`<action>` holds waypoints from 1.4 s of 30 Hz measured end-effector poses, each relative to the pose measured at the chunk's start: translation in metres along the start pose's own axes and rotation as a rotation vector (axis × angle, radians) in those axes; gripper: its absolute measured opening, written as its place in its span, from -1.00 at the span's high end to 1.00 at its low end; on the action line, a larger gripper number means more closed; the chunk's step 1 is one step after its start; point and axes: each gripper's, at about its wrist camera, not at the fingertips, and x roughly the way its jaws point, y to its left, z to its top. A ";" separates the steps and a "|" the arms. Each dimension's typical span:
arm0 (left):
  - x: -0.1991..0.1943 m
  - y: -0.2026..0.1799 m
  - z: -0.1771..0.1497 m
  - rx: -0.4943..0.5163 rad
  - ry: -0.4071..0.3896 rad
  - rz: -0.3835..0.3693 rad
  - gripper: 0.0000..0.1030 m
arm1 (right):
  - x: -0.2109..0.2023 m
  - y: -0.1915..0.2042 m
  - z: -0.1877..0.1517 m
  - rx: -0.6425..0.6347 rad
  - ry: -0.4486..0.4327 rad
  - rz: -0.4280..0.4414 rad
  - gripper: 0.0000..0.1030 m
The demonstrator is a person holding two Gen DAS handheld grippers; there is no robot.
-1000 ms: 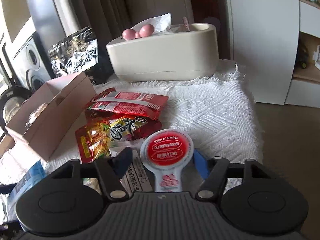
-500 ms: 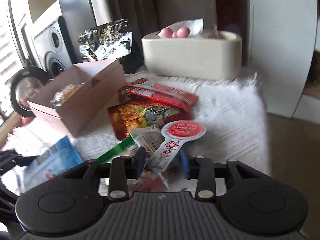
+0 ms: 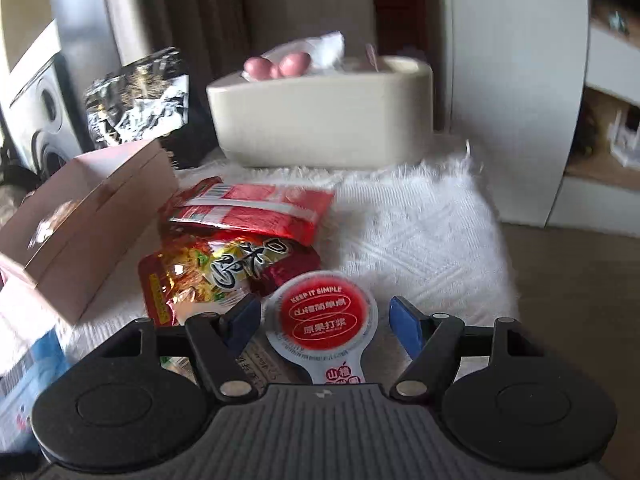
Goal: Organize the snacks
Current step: 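Carry the blue bag and red hawthorn snack toward the pink box with both tools, then lower both snacks into the pink box and open both tools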
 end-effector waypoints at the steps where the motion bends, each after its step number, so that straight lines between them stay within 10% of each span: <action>1: 0.000 0.001 0.000 -0.006 -0.002 -0.004 -0.71 | 0.000 -0.001 -0.001 0.012 0.002 0.011 -0.39; 12: -0.011 0.012 0.002 -0.088 -0.018 -0.079 -0.68 | -0.034 0.010 0.000 -0.048 -0.001 0.024 -0.17; 21: -0.053 0.024 -0.007 -0.047 -0.018 -0.059 -0.68 | -0.112 0.077 -0.009 -0.151 0.011 0.255 -0.17; 30: -0.114 0.094 0.063 -0.151 -0.299 0.038 -0.70 | -0.124 0.161 -0.021 -0.269 0.068 0.443 -0.17; 37: -0.017 0.158 0.144 -0.337 -0.182 -0.081 -0.73 | -0.104 0.200 -0.012 -0.317 0.081 0.447 -0.17; 42: 0.033 0.135 0.145 -0.070 -0.116 0.121 -0.73 | -0.095 0.202 0.008 -0.346 0.033 0.372 -0.17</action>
